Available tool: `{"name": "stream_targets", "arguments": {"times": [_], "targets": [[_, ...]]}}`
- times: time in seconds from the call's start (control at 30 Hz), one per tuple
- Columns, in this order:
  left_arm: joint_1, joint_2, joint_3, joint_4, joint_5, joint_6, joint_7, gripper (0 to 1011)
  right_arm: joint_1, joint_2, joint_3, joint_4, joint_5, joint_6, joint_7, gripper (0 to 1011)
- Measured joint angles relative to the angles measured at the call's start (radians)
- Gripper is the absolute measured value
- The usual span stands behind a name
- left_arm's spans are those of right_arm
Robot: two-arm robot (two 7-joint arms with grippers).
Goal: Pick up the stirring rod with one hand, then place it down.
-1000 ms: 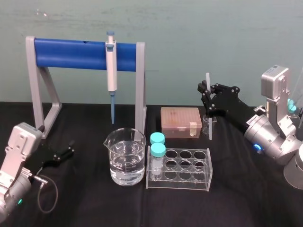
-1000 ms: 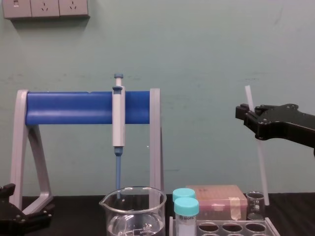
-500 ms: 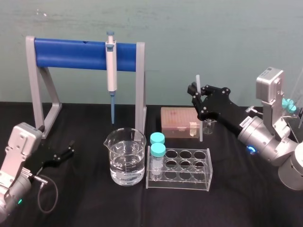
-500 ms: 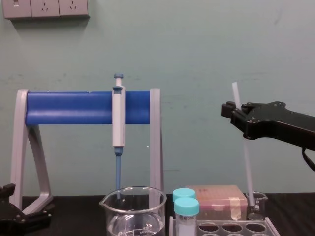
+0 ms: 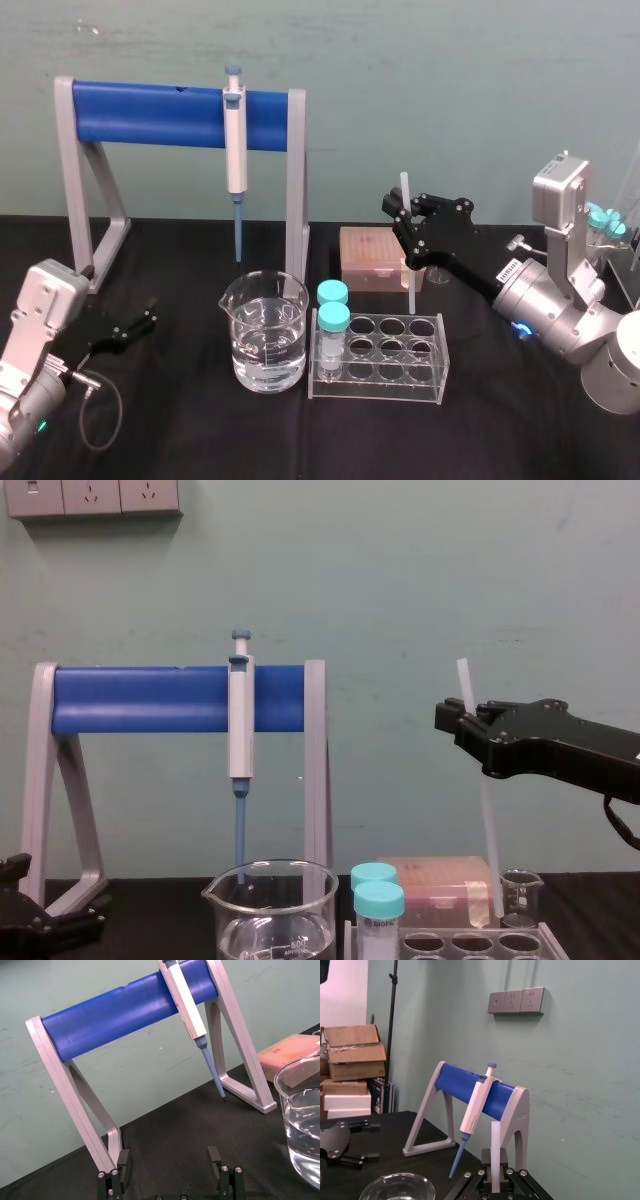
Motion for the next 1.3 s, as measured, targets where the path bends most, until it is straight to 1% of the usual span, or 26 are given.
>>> {"name": "stream_targets", "arguments": {"times": [0.43, 0.8, 1.13, 1.3], "targets": [[0.0, 0.0, 0.0, 0.0, 0.0, 0.0, 0.0, 1000, -0.022, 0.009, 0.001, -0.021, 0.007, 0.009, -0.004, 75], [0.0, 0.0, 0.0, 0.0, 0.0, 0.0, 0.0, 1000, -0.033, 0.013, 0.0, -0.022, 0.012, 0.025, -0.006, 75], [0.0, 0.0, 0.0, 0.0, 0.0, 0.0, 0.0, 1000, -0.028, 0.012, 0.001, 0.005, 0.008, 0.023, -0.011, 75], [0.0, 0.0, 0.0, 0.0, 0.0, 0.0, 0.0, 1000, -0.014, 0.005, 0.0, 0.039, 0.01, 0.025, -0.005, 75]]}}
